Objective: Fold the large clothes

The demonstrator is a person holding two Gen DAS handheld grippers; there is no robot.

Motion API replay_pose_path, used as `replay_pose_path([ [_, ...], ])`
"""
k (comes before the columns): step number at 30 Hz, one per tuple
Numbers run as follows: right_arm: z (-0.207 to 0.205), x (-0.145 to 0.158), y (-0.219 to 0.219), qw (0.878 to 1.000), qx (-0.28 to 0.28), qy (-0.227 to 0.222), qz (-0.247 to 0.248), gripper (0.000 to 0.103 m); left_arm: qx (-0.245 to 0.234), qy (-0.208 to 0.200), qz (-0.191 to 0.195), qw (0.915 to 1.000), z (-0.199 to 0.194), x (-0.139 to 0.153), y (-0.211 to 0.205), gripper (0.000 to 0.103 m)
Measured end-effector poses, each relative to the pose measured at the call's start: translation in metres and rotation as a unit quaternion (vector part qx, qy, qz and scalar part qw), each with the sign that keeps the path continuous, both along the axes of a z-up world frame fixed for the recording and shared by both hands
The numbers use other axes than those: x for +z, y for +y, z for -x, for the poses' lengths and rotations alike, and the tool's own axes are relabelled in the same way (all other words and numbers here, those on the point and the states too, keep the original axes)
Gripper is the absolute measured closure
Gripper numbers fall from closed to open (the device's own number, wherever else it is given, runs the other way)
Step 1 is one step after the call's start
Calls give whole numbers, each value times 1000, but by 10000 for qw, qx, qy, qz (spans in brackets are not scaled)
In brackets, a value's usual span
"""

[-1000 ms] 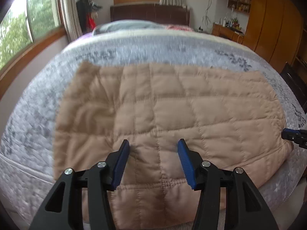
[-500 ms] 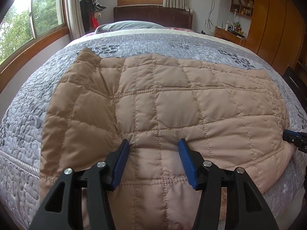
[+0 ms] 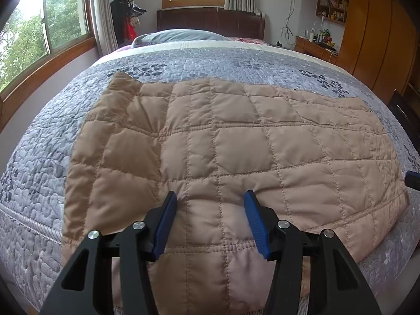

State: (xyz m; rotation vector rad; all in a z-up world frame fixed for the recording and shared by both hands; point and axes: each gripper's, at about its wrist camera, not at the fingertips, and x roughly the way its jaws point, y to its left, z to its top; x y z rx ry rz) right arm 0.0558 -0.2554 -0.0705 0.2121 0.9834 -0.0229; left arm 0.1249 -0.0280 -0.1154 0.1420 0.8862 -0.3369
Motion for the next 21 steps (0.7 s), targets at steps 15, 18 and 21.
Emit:
replay_pose_path([
  [15,-12,-52,-5,9984,71,562,72,85,81,-27,-81,9999,10,8,7,48],
  [18,-13,-53,-3,9982,97,557,180,85,124,4,-80,9999,17,12,13,48],
  [21,-13,-53,-6,9984,82,555,32,85,254,-41,-173,9995,31,18,25,46],
])
